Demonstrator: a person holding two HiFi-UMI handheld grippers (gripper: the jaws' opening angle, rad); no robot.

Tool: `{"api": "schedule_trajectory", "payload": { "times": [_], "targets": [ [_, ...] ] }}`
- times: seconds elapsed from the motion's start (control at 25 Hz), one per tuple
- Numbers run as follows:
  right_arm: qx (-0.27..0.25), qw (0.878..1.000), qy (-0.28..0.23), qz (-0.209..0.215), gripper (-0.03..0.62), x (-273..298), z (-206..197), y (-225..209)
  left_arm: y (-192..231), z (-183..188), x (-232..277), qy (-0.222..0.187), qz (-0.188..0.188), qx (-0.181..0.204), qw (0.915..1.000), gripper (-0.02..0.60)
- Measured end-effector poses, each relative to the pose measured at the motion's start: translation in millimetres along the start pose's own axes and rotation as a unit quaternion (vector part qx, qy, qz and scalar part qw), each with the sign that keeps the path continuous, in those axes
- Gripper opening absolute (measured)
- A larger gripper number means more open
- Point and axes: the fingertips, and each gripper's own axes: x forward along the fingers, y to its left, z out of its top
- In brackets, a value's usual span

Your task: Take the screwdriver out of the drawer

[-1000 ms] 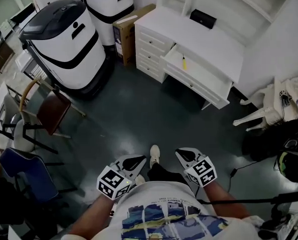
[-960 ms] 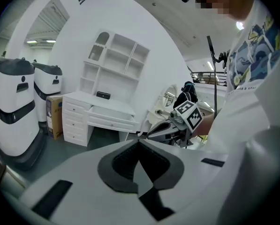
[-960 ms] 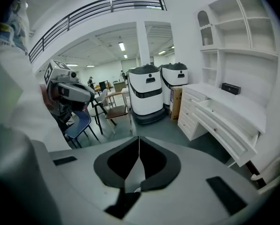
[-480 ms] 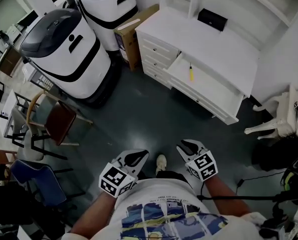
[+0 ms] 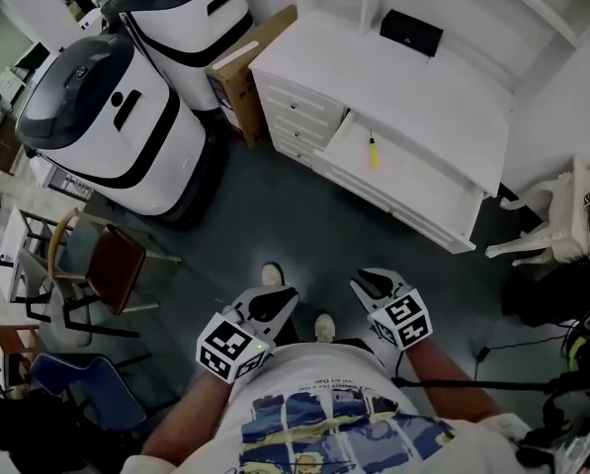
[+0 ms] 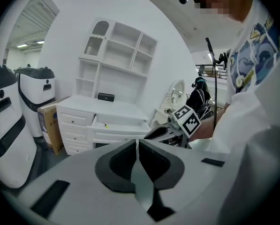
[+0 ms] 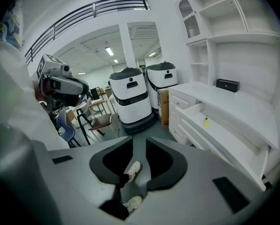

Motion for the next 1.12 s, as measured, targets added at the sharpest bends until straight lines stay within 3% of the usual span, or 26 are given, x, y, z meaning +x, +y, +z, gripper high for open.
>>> {"api": "schedule_trajectory", "payload": {
  "times": [0.4, 0.64, 0.92, 1.12],
  "targets": [
    [0.040, 0.995, 0.009, -0.087, 0.095, 59.9, 63.6, -64.1, 102.8, 55.5, 21.5, -0.013, -0.077, 0.021, 0.9967, 0.014],
    [0.077, 0.987, 0.022, -0.139, 0.094, 91.6, 83.6, -108.3, 161.5, 54.1, 17.1, 0.016, -0.119, 0.022, 0.9926, 0.014],
    [0.083, 0.979, 0.048, -0.179, 0.095, 115.5, 86.5, -191.2, 197.6, 64.2, 29.6, 0.025, -0.115, 0.008, 0.9930, 0.014],
    [0.090, 0.975, 0.078, -0.190, 0.107, 147.8, 72.5, -269.9, 216.4, 96.3, 57.3, 0.021, -0.083, 0.004, 0.9963, 0.014]
  ]
}}
